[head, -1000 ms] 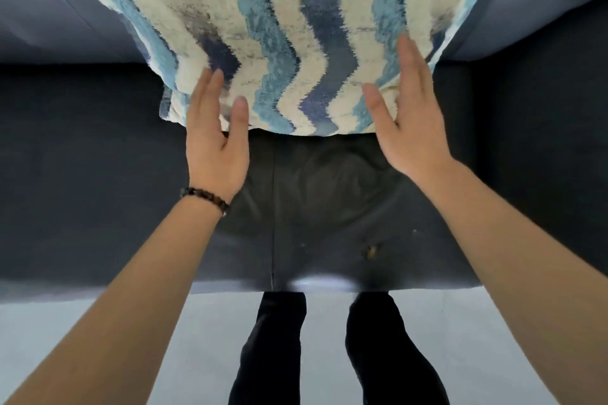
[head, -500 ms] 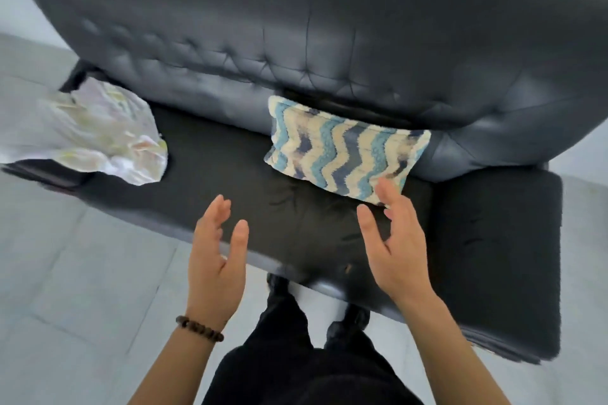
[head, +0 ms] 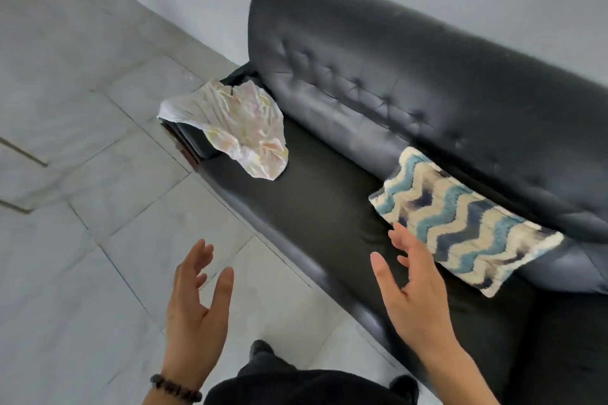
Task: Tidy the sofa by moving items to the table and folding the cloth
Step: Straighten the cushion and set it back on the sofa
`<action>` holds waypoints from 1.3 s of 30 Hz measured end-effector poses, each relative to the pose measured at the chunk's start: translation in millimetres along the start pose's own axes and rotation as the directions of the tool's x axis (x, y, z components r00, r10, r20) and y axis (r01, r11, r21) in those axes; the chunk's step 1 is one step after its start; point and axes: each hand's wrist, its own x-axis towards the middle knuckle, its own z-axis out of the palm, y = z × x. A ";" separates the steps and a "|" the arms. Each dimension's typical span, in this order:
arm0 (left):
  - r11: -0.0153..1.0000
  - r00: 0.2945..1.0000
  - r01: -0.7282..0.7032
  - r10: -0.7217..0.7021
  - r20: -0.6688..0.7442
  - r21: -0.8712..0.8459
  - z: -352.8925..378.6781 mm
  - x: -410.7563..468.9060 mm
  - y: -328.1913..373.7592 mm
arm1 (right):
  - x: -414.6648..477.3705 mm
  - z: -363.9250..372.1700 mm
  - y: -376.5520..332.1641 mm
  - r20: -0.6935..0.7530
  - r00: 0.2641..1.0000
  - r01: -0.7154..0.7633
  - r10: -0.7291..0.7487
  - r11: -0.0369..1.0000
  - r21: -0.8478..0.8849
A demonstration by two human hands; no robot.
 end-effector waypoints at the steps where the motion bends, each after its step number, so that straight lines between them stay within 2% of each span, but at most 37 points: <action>1: 1.000 1.000 0.010 -0.010 -0.025 -0.025 -18.3 15.3 -11.2 | 6.1 23.7 -15.5 0.021 1.000 0.022 -0.022 1.000 -0.014; 7: 0.993 0.987 0.067 -0.080 -0.140 -0.095 -112.5 97.1 -52.1 | 42.5 131.9 -101.9 0.206 0.970 0.144 -0.126 0.987 -0.072; 16: 0.987 0.959 0.139 -0.153 -0.238 -0.076 -187.2 226.6 -116.6 | 123.1 287.9 -173.8 0.346 0.922 0.184 -0.173 0.983 0.003; 20: 0.980 0.924 0.194 -0.200 -0.325 -0.053 -225.6 298.8 -141.2 | 187.7 384.5 -207.9 0.461 0.861 0.213 -0.214 0.976 0.055; 24: 0.965 0.854 0.262 -0.247 -0.457 -0.031 -291.0 358.9 -149.5 | 254.2 478.8 -279.8 0.601 0.739 0.300 -0.304 0.948 0.110; 28: 0.947 0.720 0.313 -0.284 -0.633 -0.070 -354.4 406.6 -162.7 | 305.3 576.5 -369.3 0.708 0.567 0.435 -0.421 0.883 0.177; 33: 0.919 0.540 0.348 -0.356 -0.762 -0.183 -410.3 450.5 -203.0 | 327.3 693.8 -456.3 0.792 0.338 0.562 -0.508 0.784 0.263; 37: 0.901 0.452 0.359 -0.397 -0.799 -0.245 -458.3 495.4 -259.2 | 328.6 793.9 -510.0 0.823 0.245 0.599 -0.513 0.747 0.287; 39: 0.892 0.428 0.351 -0.423 -0.798 -0.284 -494.5 526.1 -289.1 | 328.6 846.1 -542.3 0.828 0.248 0.592 -0.503 0.755 0.282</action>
